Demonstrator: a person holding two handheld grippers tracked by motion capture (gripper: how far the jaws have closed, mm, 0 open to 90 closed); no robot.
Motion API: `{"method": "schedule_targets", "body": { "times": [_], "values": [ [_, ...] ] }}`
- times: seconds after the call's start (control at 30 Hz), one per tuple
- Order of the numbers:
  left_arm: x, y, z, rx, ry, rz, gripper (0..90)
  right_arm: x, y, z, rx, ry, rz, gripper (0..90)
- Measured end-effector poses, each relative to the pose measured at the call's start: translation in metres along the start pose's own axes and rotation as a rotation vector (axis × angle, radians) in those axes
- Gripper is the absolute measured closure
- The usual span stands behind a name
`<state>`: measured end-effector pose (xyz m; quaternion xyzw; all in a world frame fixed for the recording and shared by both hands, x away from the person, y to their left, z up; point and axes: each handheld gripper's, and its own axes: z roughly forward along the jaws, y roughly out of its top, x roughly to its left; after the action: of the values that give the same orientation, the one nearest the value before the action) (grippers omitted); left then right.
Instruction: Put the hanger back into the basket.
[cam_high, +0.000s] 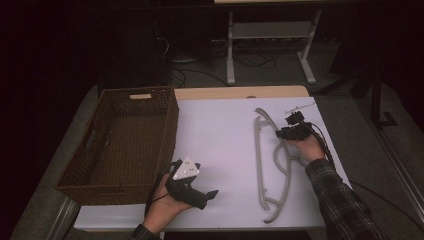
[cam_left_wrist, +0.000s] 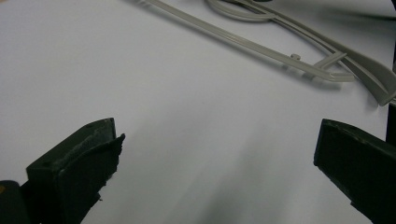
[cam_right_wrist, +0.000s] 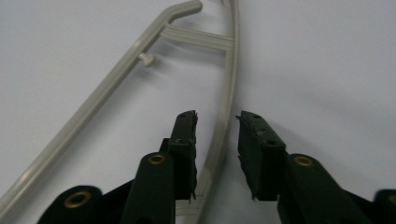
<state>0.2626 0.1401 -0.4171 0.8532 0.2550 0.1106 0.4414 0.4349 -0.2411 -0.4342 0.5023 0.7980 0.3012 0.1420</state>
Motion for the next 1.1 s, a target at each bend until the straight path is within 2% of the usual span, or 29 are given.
{"method": "schedule_targets", "body": {
  "times": [0.1,0.33,0.37,0.43,0.63,0.83,1.0,1.03,1.1],
  "values": [
    [0.0,0.0,0.0,-0.003,0.0,0.0,0.0,-0.004,0.001,0.002,0.01,0.008,0.002,70.9],
    [0.0,0.0,0.0,-0.002,0.0,0.0,0.0,-0.003,0.002,0.009,0.033,0.017,0.005,73.2],
    [0.0,0.0,0.0,-0.004,0.0,0.0,0.0,-0.002,0.002,0.011,0.035,0.001,-0.004,76.4],
    [0.0,0.0,-0.001,-0.003,0.0,0.001,0.0,-0.001,0.002,0.011,0.035,-0.007,-0.005,76.9],
    [0.0,0.0,0.0,0.0,-0.005,0.001,0.0,-0.001,0.006,0.014,0.039,0.009,-0.01,77.4],
    [-0.001,0.001,0.001,0.002,-0.009,0.004,0.0,0.012,0.013,0.021,0.041,0.047,-0.05,77.7],
    [0.0,0.001,0.0,0.001,-0.008,0.002,0.0,0.033,0.022,0.029,0.049,0.078,-0.109,78.2],
    [0.0,0.001,0.0,0.0,-0.007,0.002,0.0,0.041,0.025,0.033,0.046,0.092,-0.128,78.4],
    [0.0,0.001,0.0,0.0,-0.007,0.003,0.0,0.045,0.027,0.035,0.046,0.1,-0.138,78.5]
  ]
}}
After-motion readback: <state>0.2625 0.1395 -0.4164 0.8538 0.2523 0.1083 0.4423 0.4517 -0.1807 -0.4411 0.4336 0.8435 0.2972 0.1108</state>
